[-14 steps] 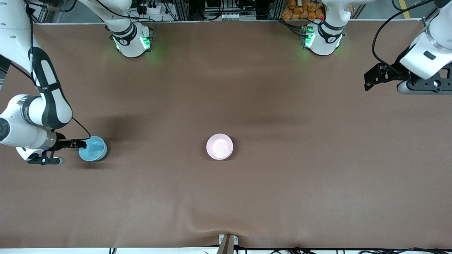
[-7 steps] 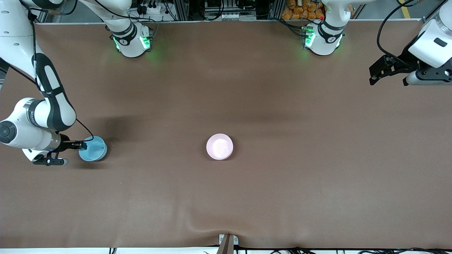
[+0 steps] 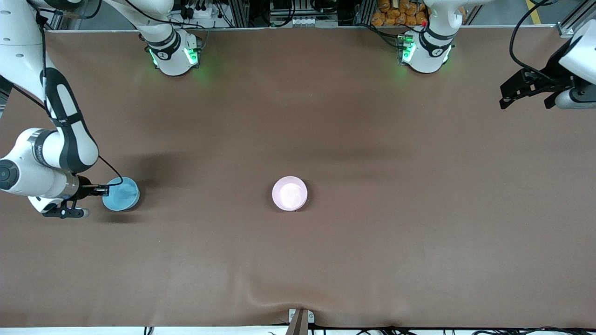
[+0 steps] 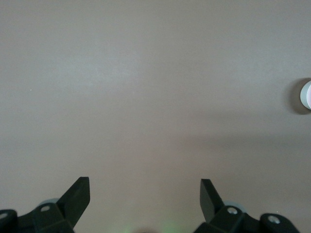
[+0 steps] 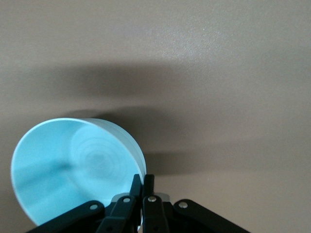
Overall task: Stack pink and blue bowls on white bowl
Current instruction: 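Close the right gripper on the light blue bowl's rim, then carry the blue bowl with the right gripper over the pink bowl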
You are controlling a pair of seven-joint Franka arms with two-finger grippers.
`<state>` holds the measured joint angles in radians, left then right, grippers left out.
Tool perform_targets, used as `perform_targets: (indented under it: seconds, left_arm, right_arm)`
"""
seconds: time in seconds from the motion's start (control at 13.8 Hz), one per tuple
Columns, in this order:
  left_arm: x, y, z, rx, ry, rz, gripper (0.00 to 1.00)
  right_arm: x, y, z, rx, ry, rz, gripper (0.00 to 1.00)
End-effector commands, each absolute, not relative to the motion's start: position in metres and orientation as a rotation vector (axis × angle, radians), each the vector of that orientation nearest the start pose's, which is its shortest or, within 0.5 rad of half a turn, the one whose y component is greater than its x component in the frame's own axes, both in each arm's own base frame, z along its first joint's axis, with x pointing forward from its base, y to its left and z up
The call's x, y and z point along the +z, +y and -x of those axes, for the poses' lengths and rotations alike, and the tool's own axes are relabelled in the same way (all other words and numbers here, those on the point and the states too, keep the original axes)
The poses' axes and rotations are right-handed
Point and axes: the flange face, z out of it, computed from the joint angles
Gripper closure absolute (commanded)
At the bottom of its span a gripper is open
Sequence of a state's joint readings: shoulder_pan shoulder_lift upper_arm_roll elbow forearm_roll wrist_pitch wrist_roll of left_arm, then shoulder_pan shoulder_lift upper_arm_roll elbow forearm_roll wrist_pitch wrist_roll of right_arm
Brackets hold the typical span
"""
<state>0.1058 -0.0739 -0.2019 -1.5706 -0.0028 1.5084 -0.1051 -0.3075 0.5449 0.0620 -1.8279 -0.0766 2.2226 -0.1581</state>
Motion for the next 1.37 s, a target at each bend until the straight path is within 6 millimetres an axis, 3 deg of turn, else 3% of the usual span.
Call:
perform_targets:
  seconds: [0.0, 0.07, 0.51, 0.87, 1.08, 1.3]
  left_arm:
    - [0.653, -0.054, -0.532, 0.019, -0.009, 3.118, 0.00]
    - [0.645, -0.052, -0.537, 0.041, -0.016, 3.122, 0.00]
    - [0.643, -0.046, -0.539, 0.044, -0.023, 3.122, 0.00]
    - [0.644, -0.045, -0.538, 0.039, -0.026, 3.121, 0.00]
    - [0.645, -0.045, -0.538, 0.036, -0.025, 3.122, 0.00]
    - [0.645, -0.047, -0.538, 0.036, -0.021, 3.122, 0.00]
  right_arm:
    - [0.264, -0.147, -0.610, 0.246, 0.113, 3.070, 1.00]
    - [0.277, -0.134, -0.612, 0.236, 0.108, 3.047, 1.00]
    - [0.323, -0.066, -0.617, 0.203, 0.191, 2.877, 1.00]
    - [0.362, 0.061, -0.631, 0.174, 0.400, 2.883, 1.00]
    - [0.373, 0.147, -0.630, 0.111, 0.506, 2.867, 1.00]
    - [0.381, 0.205, -0.624, 0.094, 0.556, 2.849, 1.00]
